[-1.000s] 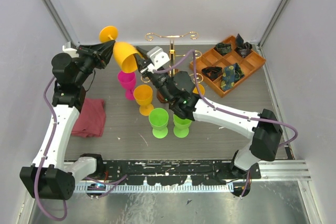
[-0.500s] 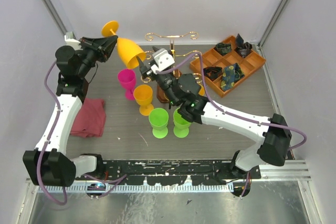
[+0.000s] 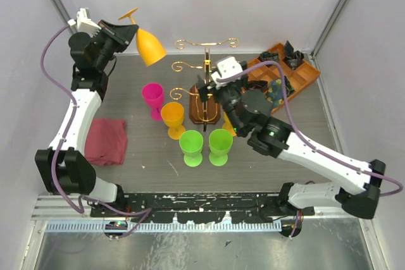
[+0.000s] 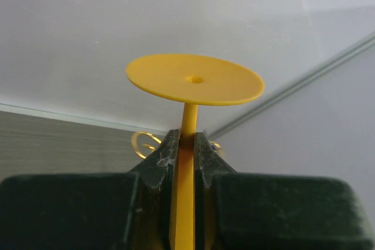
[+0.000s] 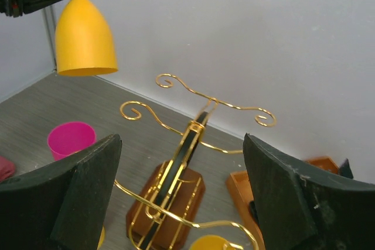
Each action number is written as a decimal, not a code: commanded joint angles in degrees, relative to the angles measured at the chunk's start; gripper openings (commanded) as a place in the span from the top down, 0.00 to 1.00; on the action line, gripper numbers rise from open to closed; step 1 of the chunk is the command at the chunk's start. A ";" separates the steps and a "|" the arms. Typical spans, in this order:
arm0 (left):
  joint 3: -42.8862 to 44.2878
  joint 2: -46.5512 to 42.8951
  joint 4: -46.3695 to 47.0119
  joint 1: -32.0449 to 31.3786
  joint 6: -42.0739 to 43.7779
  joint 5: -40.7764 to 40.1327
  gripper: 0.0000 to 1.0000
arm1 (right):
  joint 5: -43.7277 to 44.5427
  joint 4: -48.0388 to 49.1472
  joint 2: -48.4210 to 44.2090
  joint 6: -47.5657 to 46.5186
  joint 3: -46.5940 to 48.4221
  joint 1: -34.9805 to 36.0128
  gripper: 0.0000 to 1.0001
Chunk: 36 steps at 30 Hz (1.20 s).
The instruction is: Place the wine glass upside down on the wine glass rack
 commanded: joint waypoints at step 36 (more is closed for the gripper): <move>-22.14 22.88 62.52 -15.99 50.26 -10.80 1.00 | 15.39 -18.57 -20.40 1.99 -5.57 0.29 0.10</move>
